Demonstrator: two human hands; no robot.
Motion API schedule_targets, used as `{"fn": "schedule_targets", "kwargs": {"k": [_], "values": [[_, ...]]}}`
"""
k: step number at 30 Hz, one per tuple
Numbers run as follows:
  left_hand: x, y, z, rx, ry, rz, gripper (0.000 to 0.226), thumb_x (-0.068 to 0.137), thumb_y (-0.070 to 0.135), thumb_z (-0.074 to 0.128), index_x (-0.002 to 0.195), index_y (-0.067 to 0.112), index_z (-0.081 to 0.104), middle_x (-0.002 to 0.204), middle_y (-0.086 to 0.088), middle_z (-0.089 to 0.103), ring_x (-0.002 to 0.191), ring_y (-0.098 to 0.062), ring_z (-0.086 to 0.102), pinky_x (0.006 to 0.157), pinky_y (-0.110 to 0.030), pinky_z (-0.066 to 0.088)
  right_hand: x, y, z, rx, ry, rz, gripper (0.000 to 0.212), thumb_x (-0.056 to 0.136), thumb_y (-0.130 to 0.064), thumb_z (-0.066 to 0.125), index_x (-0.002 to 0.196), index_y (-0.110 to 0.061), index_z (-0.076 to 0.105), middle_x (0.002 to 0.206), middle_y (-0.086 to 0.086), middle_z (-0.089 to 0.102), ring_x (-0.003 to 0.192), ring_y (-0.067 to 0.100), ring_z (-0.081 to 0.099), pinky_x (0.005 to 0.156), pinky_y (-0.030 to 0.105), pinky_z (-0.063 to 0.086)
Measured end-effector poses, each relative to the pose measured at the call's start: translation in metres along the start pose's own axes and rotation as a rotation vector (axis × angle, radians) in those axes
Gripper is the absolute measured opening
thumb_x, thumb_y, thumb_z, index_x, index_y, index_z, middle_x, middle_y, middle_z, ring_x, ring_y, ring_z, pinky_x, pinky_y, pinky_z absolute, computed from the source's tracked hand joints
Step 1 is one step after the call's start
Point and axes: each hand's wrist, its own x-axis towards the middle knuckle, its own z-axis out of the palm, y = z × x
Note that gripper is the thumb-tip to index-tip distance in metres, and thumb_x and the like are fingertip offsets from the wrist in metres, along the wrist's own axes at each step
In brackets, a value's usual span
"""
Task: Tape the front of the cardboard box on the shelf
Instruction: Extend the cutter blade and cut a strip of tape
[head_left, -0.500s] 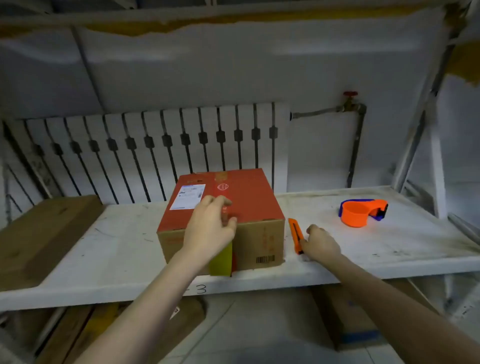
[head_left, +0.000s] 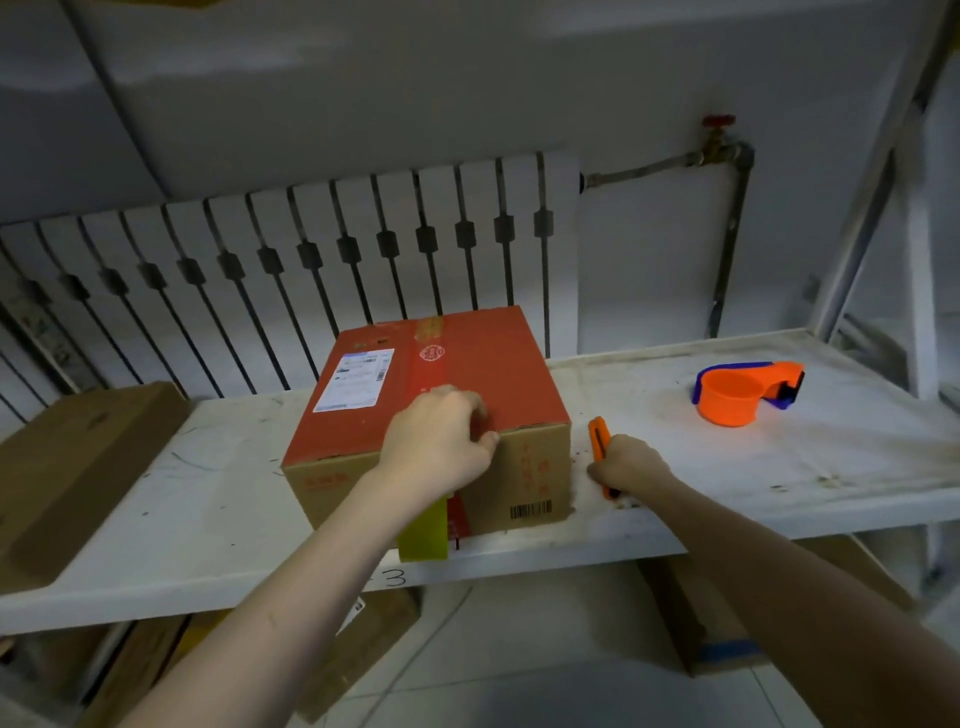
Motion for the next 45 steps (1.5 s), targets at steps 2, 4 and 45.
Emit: {"fn": "schedule_targets", "kwargs": {"k": [2,4,45], "values": [[0.002,0.001,0.002,0.064,-0.042,-0.013,0.036,0.085,0.041,0.057,0.115,0.023,0.060,0.120,0.000,0.059,0.113,-0.023,0.054,0.095,-0.043,0.046,-0.006,0.003,-0.005,0.092,-0.040,0.016,0.017,0.084,-0.022,0.056,0.074,-0.012,0.046,0.065,0.006,0.054,0.056,0.019,0.057,0.055,0.028,0.049],[0.002,0.002,0.004,0.095,-0.051,-0.011,0.036,0.084,0.042,0.056,0.115,0.023,0.060,0.120,0.000,0.059,0.112,-0.023,0.054,0.096,-0.044,0.045,-0.016,0.006,-0.014,0.244,-0.015,0.043,0.013,0.089,-0.019,0.051,0.083,-0.008,0.046,0.068,0.008,0.052,0.058,0.020,0.054,0.054,0.028,0.045],[-0.065,-0.005,-0.019,-1.388,0.231,-0.291,0.025,0.091,0.026,0.056,0.081,0.009,0.070,0.080,-0.010,0.068,0.080,-0.020,0.063,0.084,-0.035,0.053,-0.214,-0.071,-0.027,0.762,0.016,-0.731,0.027,0.098,-0.027,0.044,0.094,-0.005,0.059,0.058,0.003,0.053,0.044,0.011,0.048,0.044,0.021,0.041]]}}
